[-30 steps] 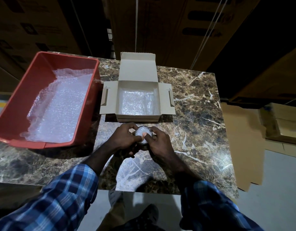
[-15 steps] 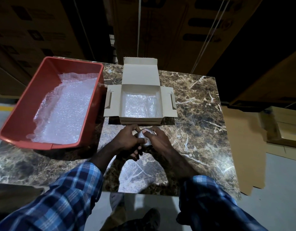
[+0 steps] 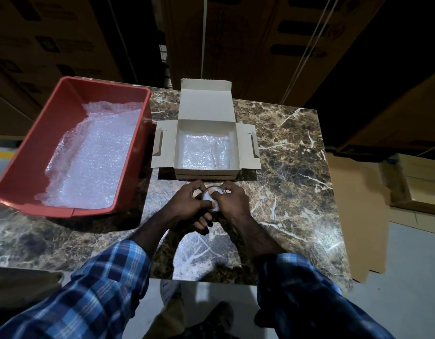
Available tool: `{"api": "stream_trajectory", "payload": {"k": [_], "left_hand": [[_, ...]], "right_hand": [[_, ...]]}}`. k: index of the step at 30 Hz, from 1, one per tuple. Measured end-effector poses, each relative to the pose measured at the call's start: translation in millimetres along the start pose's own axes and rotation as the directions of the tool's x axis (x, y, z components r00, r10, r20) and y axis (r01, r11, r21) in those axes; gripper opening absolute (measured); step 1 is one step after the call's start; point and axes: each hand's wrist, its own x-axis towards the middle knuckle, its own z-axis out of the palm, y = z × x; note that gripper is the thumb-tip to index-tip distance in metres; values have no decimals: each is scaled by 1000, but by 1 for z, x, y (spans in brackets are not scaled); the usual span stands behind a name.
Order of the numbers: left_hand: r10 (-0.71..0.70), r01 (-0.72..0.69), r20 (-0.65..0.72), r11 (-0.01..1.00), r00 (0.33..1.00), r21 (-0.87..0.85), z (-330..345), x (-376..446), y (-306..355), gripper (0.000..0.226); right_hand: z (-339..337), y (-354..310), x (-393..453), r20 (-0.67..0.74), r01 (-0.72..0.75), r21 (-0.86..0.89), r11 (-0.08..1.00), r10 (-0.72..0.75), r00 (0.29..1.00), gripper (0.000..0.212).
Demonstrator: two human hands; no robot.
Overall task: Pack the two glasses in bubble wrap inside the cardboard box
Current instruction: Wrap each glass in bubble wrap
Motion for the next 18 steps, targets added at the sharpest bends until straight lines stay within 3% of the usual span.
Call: {"api": "stream_trajectory", "payload": {"k": [5,11,14,18], "left_hand": [[-31,32,7,997,999,-67,-2,-3,-4,32],[3,-1,13,995,1000,-103,-8,-12,-12,38],[40,-40,-20,998,999,-38,-11,-16,-17,48],[171,-148,-117,972,978,183,-10,-16,-26,60]], "right_hand": [[-4,-1,-3,77,-50,112,992,42,996,21],[-2,11,-7,162,-107,303,947,60,985,54],[1,26,-12,124,-54,338,940,12,992,49],[-5,34,-21,94,-7,383,924,-31,995,39]]}}
